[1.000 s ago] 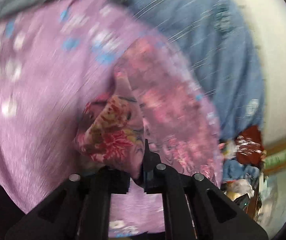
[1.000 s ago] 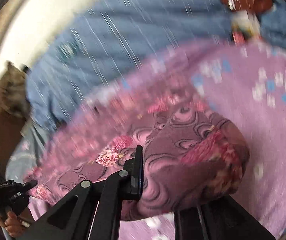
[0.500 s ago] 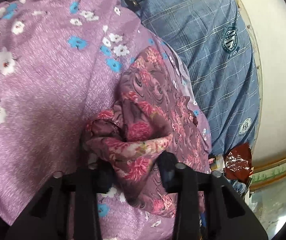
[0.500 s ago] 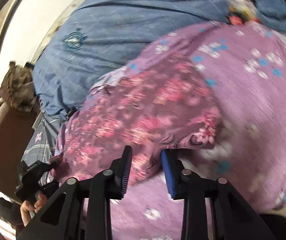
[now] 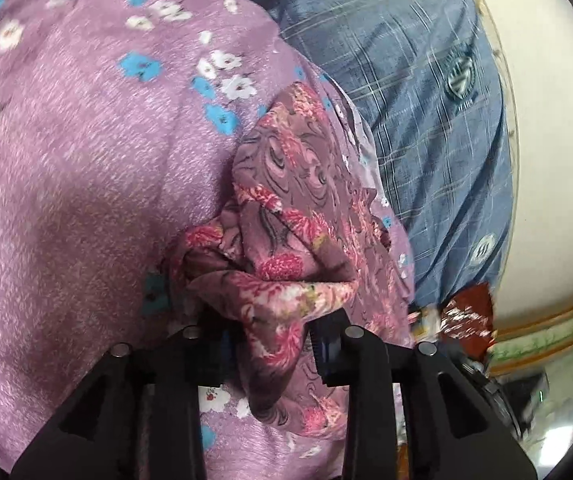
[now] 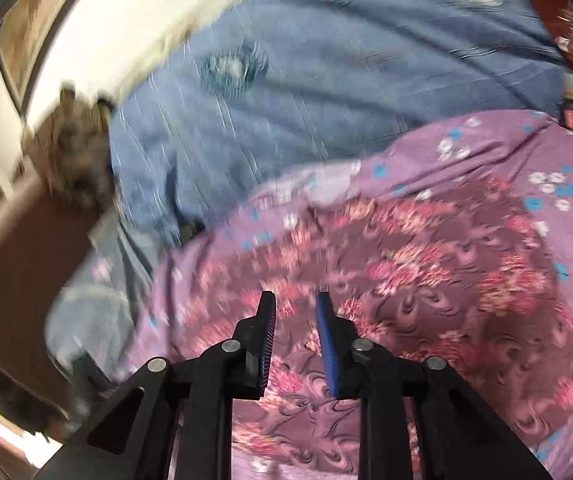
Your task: Fold small clothes
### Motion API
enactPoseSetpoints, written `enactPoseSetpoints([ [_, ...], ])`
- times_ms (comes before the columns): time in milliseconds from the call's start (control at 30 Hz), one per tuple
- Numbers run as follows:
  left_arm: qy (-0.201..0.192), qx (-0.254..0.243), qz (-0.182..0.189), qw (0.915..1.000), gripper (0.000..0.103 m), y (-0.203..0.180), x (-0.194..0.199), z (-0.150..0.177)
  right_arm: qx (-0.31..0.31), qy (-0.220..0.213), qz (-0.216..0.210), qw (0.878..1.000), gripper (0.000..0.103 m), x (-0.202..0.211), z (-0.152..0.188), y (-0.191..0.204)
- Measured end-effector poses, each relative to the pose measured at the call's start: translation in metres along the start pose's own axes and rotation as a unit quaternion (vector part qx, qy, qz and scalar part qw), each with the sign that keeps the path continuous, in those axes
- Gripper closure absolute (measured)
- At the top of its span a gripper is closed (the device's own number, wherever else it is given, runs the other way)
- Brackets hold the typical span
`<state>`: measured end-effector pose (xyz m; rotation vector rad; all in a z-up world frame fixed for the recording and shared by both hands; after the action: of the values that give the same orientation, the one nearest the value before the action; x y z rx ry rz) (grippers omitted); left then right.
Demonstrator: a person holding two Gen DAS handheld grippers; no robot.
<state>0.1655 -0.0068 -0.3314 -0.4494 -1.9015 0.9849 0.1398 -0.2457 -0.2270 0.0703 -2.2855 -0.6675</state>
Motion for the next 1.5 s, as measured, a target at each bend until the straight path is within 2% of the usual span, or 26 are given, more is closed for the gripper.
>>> enactPoseSetpoints([
  [33,-0.004,-0.012,-0.004,0.9999,0.086,-0.003,0.001,0.000,-0.013,0.013,0.007,1.000,0.090,-0.015,0.004,-0.007],
  [67,-0.008,-0.021,-0.002,0.9997,0.089,-0.007,0.003,0.000,-0.023,0.024,0.014,0.999,0.097,-0.034,0.008,-0.015],
  [133,-0.012,-0.041,-0.003,0.9991,0.092,-0.014,0.007,-0.002,-0.033,0.065,0.020,0.997,0.098,-0.066,0.021,-0.028],
  [167,-0.014,-0.052,-0.004,0.9985,0.093,-0.019,0.009,-0.003,-0.053,0.065,-0.001,0.996,0.102,-0.076,0.027,-0.037],
  [200,-0.015,-0.059,-0.004,0.9981,0.093,-0.022,0.011,-0.004,-0.063,0.056,-0.016,0.996,0.103,-0.073,0.028,-0.043],
  [333,-0.028,-0.106,-0.006,0.9940,0.094,-0.050,0.022,-0.004,-0.075,0.073,-0.038,0.994,0.103,-0.060,0.024,-0.051],
  [400,-0.038,-0.144,-0.005,0.9888,0.094,-0.076,0.030,0.000,-0.093,0.062,-0.050,0.992,0.094,-0.044,0.021,-0.063],
  [467,-0.043,-0.179,-0.010,0.9829,0.095,-0.100,0.034,0.007,-0.109,0.044,-0.062,0.991,0.094,-0.024,0.015,-0.077],
  [633,-0.036,-0.280,-0.016,0.9592,0.095,-0.180,0.026,0.041,-0.139,-0.036,-0.063,0.988,0.094,0.036,-0.011,-0.124],
  [733,-0.010,-0.340,-0.018,0.9402,0.095,-0.231,0.000,0.076,-0.168,-0.082,-0.056,0.981,0.094,0.072,-0.019,-0.166],
  [833,0.022,-0.400,-0.017,0.9161,0.095,-0.275,-0.038,0.121,-0.207,-0.116,-0.045,0.970,0.094,0.099,-0.022,-0.208],
  [967,0.095,-0.438,-0.014,0.8938,0.094,-0.301,-0.108,0.187,-0.250,-0.151,-0.025,0.956,0.094,0.124,-0.024,-0.255],
  [1033,0.139,-0.447,-0.032,0.8829,0.091,-0.297,-0.139,0.213,-0.257,-0.159,-0.017,0.953,0.094,0.131,-0.025,-0.268],
  [1067,0.154,-0.446,-0.043,0.8807,0.091,-0.290,-0.147,0.220,-0.263,-0.158,-0.014,0.952,0.091,0.132,-0.025,-0.274],
  [1100,0.170,-0.436,-0.051,0.8820,0.089,-0.281,-0.154,0.223,-0.269,-0.154,-0.013,0.951,0.080,0.132,-0.026,-0.277],
  [1133,0.191,-0.420,-0.050,0.8859,0.083,-0.271,-0.156,0.223,-0.276,-0.151,-0.016,0.949,0.070,0.130,-0.025,-0.280],
  [1167,0.207,-0.402,-0.043,0.8909,0.076,-0.264,-0.152,0.219,-0.284,-0.148,-0.024,0.947,0.052,0.129,-0.025,-0.283],
  [1200,0.214,-0.387,-0.038,0.8960,0.072,-0.259,-0.145,0.213,-0.290,-0.150,-0.036,0.945,0.050,0.129,-0.025,-0.282],
  [1267,0.198,-0.380,-0.025,0.9031,0.059,-0.256,-0.121,0.200,-0.273,-0.153,-0.037,0.949,0.050,0.127,-0.028,-0.273],
  [1333,0.168,-0.393,-0.018,0.9039,0.052,-0.256,-0.097,0.188,-0.242,-0.148,-0.046,0.958,0.052,0.127,-0.031,-0.259],
  [1367,0.144,-0.404,-0.020,0.9034,0.048,-0.253,-0.082,0.180,-0.216,-0.138,-0.064,0.964,0.057,0.122,-0.033,-0.243],
  [1400,0.121,-0.412,-0.027,0.9027,0.046,-0.250,-0.071,0.172,-0.199,-0.132,-0.072,0.968,0.064,0.118,-0.033,-0.234],
  [1433,0.098,-0.420,-0.044,0.9012,0.045,-0.245,-0.064,0.162,-0.172,-0.126,-0.080,0.974,0.067,0.115,-0.033,-0.217],
  [1500,0.080,-0.420,-0.088,0.8997,0.045,-0.230,-0.062,0.146,-0.112,-0.113,-0.096,0.983,0.074,0.108,-0.029,-0.184],
])
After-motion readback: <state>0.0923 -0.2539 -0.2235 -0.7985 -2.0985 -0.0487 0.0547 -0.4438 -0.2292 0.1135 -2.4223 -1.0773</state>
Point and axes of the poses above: each gripper's, at about its wrist camera, not at the fingertips, and x roughly against the way its jaws point, y to its left, z to its underside, the point moved 5 cm from there along -x, roughly the way its jaws point, and after that the axes turned 1 degree about -x, right-handed, at the moved point
